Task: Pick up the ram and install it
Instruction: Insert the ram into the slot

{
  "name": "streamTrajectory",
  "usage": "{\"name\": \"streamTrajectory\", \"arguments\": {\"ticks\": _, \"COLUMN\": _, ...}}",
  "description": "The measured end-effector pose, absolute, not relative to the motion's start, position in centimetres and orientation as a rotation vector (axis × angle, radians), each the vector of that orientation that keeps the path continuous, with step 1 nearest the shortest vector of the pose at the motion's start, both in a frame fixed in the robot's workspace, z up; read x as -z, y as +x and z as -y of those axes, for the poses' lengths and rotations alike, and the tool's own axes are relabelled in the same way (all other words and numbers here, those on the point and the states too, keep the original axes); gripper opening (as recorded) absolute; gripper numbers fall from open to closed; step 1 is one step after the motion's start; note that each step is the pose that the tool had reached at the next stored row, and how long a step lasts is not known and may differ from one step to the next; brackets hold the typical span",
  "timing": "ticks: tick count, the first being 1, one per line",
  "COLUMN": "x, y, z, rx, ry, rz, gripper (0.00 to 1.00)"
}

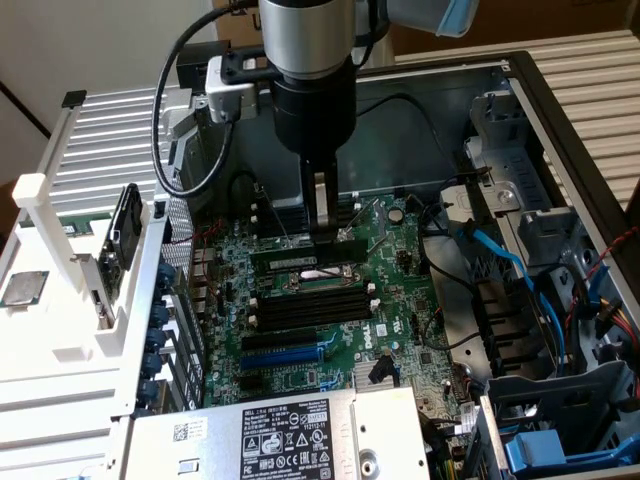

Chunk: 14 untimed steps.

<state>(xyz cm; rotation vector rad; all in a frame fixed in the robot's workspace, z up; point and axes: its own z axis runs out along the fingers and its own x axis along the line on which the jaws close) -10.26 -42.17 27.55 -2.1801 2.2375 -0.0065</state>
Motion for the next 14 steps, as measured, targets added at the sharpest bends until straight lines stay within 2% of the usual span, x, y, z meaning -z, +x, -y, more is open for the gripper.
{"name": "streamTrajectory", "arguments": {"ticks": 4, "x": -27.23, "y": -10.25, "z": 43.27, "rx": -0.005, "ry": -2.175, "rz": -2.232, "gripper": 0.12}}
{"name": "streamTrajectory", "arguments": {"ticks": 14, "x": -26.77, "y": -10.07, "z": 43.41, "rx": -0.006, "ry": -2.184, "rz": -2.223, "gripper": 0.12}}
